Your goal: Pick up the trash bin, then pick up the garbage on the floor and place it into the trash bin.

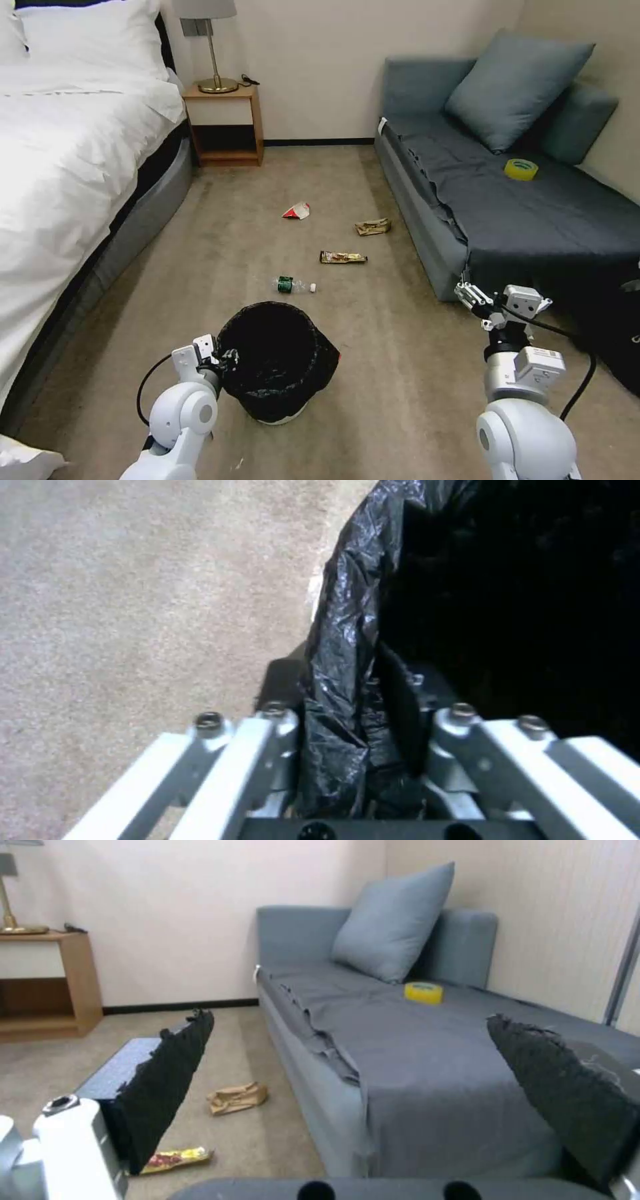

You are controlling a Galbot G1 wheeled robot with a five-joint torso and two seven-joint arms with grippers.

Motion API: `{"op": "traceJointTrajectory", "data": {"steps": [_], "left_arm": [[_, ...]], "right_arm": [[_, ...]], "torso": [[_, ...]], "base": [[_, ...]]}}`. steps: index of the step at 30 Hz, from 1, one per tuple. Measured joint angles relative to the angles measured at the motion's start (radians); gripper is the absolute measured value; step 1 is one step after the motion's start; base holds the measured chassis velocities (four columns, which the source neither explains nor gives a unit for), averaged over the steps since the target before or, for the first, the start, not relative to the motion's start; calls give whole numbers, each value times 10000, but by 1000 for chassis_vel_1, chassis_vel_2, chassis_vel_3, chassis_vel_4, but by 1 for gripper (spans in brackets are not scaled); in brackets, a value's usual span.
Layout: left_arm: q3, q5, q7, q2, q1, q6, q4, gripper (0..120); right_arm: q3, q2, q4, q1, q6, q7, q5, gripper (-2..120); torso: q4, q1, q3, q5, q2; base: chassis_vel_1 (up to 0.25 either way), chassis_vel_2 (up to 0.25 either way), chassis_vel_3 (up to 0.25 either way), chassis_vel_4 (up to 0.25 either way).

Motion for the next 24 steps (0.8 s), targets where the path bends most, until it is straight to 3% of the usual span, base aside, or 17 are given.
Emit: {"op": "traceJointTrajectory", "data": {"steps": [3, 5, 10, 17, 21, 24], "left_arm": [[-23, -64, -1, -1, 19, 1, -12, 19], [-86, -239, -35, -37, 43, 11, -63, 5], [-213, -365, -57, -138, 126, 53, -251, 4], [-648, -354, -67, -293, 452, 127, -1439, 3], [-1113, 106, -42, -285, 807, 112, -2571, 3], [-1359, 287, -12, -247, 1027, 111, -3010, 3]], "right_arm": [[3, -4, -4, 0, 17, 10, 4, 100], [6, -11, -4, -1, 47, 28, 35, 100], [5, -24, -2, -15, 53, 108, 102, 100], [-11, -94, 150, -20, 209, 305, 575, 100], [2, -180, 198, -15, 480, 300, 824, 100], [-10, -226, 247, -47, 540, 299, 952, 100]], "torso": [[1, 0, 0, 0, 0], [1, 0, 1, -2, -1], [-2, 0, 1, -8, -1], [-4, 0, 3, -6, -2], [-3, 0, 2, -4, -2], [-2, 0, 2, -4, -2]], "base": [[0, 0, 0, 0], [0, 0, 0, 0], [0, 0, 0, 0], [0, 0, 0, 0], [0, 0, 0, 0], [0, 0, 0, 0]]}}
